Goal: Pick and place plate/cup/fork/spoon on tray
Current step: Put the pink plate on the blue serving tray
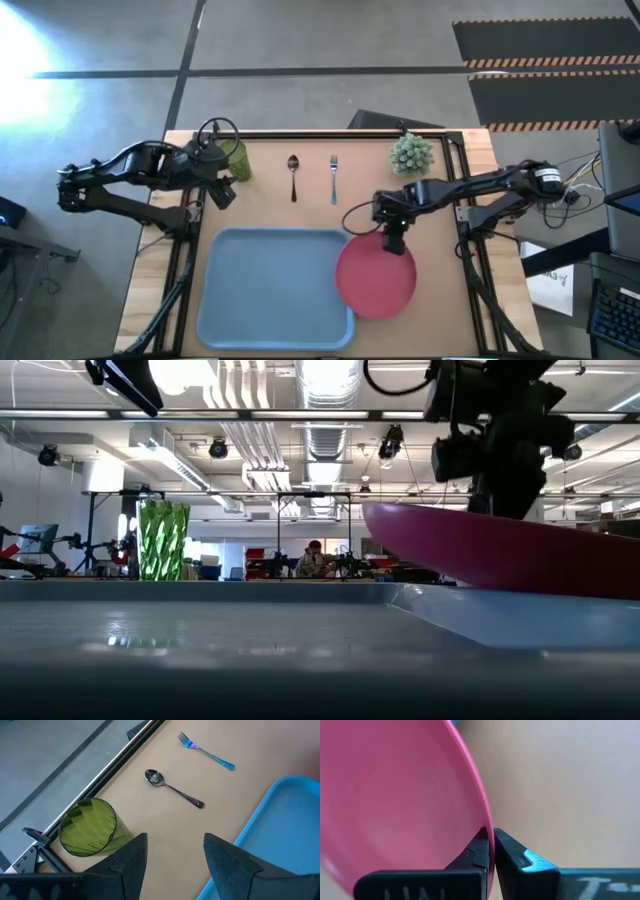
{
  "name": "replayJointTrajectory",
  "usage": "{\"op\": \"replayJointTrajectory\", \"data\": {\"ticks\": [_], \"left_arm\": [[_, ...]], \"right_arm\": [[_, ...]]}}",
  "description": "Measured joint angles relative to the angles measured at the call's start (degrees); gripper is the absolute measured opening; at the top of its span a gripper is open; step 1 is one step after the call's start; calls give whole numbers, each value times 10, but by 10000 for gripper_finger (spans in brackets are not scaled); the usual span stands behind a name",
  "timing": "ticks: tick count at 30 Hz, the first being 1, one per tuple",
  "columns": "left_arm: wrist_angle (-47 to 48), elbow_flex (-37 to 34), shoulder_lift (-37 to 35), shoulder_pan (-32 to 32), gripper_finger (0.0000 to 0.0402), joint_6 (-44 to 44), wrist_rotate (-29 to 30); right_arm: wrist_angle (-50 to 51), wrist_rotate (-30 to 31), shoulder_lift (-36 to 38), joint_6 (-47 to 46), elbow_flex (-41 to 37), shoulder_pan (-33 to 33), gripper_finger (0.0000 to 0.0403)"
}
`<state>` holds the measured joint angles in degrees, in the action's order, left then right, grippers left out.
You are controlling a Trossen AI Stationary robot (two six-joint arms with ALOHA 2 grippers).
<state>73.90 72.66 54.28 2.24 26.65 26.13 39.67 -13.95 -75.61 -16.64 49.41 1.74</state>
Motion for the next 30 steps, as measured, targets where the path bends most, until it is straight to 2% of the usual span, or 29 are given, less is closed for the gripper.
{"op": "replayJointTrajectory", "data": {"ticks": [6, 11, 15, 30], "left_arm": [[0, 0, 0, 0, 178, 0, 0], [0, 0, -1, 0, 178, -1, 0], [1, -1, -1, 0, 178, -1, 0], [6, -5, -12, 0, 178, -6, 0]], "right_arm": [[28, 10, 36, -30, 53, -3, 8], [0, 37, 16, -29, 127, -8, 8], [-32, 37, -39, -18, 188, -15, 8], [-33, -16, -324, 35, 380, -106, 8]]}}
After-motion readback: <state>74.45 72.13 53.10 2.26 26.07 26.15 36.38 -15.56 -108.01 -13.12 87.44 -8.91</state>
